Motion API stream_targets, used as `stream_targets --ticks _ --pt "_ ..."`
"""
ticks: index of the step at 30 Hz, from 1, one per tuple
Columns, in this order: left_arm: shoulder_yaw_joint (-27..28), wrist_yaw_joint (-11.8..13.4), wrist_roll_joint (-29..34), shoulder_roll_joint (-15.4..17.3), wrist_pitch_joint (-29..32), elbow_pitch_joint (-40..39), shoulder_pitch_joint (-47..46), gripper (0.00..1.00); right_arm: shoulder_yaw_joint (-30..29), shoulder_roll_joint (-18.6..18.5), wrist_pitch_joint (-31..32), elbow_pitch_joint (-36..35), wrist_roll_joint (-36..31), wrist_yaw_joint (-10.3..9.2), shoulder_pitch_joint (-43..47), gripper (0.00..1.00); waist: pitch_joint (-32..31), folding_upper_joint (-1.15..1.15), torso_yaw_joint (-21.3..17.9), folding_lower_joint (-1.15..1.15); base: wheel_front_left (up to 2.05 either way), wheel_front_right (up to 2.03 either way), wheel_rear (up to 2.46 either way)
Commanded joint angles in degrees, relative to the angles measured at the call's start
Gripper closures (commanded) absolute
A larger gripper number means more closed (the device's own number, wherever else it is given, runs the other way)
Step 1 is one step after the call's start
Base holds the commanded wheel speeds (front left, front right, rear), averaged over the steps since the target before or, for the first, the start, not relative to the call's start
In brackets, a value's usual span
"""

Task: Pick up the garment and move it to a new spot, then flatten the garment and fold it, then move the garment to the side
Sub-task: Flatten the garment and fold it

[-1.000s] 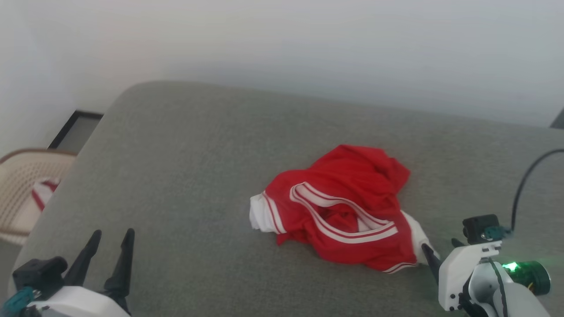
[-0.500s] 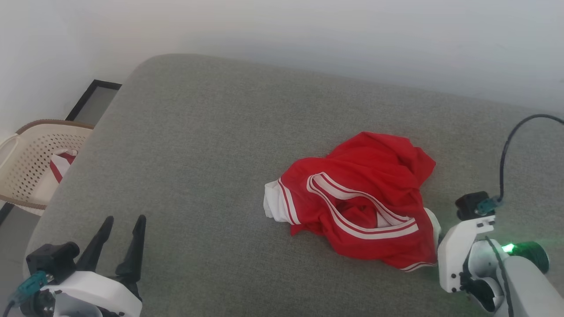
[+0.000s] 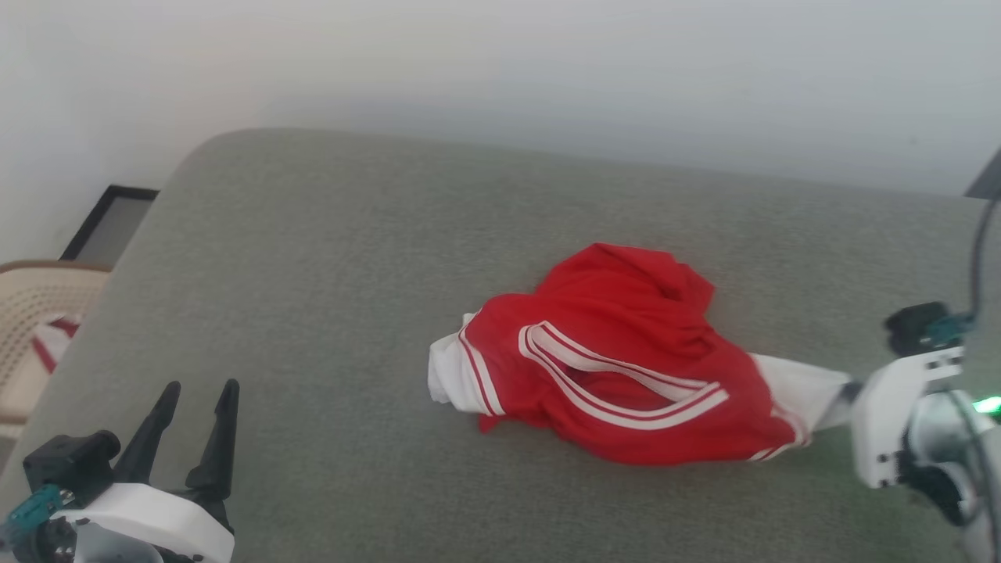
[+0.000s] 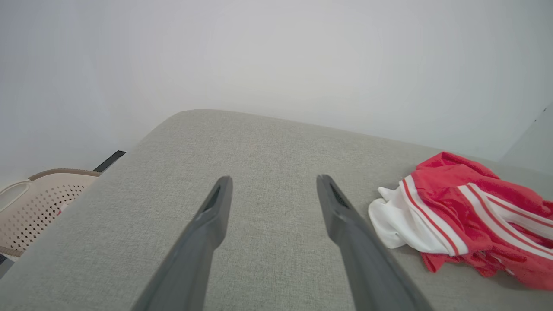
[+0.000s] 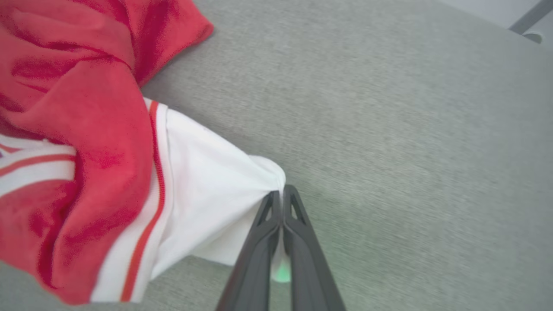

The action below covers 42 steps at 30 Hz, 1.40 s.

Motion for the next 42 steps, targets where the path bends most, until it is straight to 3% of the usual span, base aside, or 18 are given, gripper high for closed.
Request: stream_targets --ticks 1,9,15,21,22,24,25,26,32,42 --pt "0.24 -0.16 0.06 0.16 -0.2 -0.29 0.37 0.0 -1.04 -1.12 0.43 -0.72 0.08 -0.12 0.88 1.0 -0.49 0.0 -1.27 0.0 0.0 0.0 0.0" --pt "0.57 -0.47 0.36 0.16 -0.22 -0.65 0.27 0.0 -10.08 -6.06 2.51 -4.45 -2.62 -0.12 2.81 1.0 0.05 0.0 -4.13 0.0 0.0 0.0 0.0" --pt "0.15 -1.06 0.46 -0.12 -0.24 0.09 -0.93 0.0 -13.48 -4.89 1.79 -2.75 -3.6 -0.11 3.84 1.0 0.88 0.0 -4.72 0.0 0.0 0.0 0.0" --pt "-0.33 -2.06 0.47 -0.14 -0.14 1.33 -2.23 0.0 -13.78 -2.62 -0.96 4.03 -4.28 -0.11 2.63 1.0 1.52 0.0 -4.63 0.0 0.0 0.0 0.0" --pt "-0.5 -2.23 0.58 -0.09 0.0 1.49 -2.54 0.0 -13.54 -2.49 -1.51 5.13 -4.51 -0.11 2.13 0.92 1.56 0.0 -4.58 0.0 0.0 0.0 0.0" --pt "-0.76 -2.44 0.68 0.0 0.27 1.78 -2.97 0.0 -13.34 -1.96 -2.31 7.2 -4.15 -0.11 1.34 0.53 1.54 0.0 -4.59 0.0 0.0 0.0 0.0" --pt "-0.87 -2.51 0.77 0.14 0.33 1.93 -3.09 0.0 -13.06 -1.87 -2.64 7.98 -4.29 -0.11 0.97 0.16 1.47 0.0 -4.66 0.0 0.0 0.0 0.0" --pt "-0.91 -2.52 0.77 0.23 0.56 2.01 -3.26 0.0 -12.97 -1.84 -3.07 8.76 -4.18 -0.11 0.52 0.0 1.41 0.0 -4.76 0.0 0.0 0.0 0.0" --pt "-1.15 -2.27 0.23 1.2 2.52 1.15 -3.8 0.0 -11.62 -2.09 -4.98 9.69 -3.59 -0.11 -1.91 0.0 0.43 0.0 -6.14 0.0 0.0 0.0 0.0" --pt "-3.16 -0.59 -1.4 3.26 12.03 -5.25 -4.67 0.0 -9.26 -0.72 -15.93 0.48 -4.96 -0.11 -2.74 0.0 -1.0 0.0 -10.76 0.0 0.0 0.0 0.0"
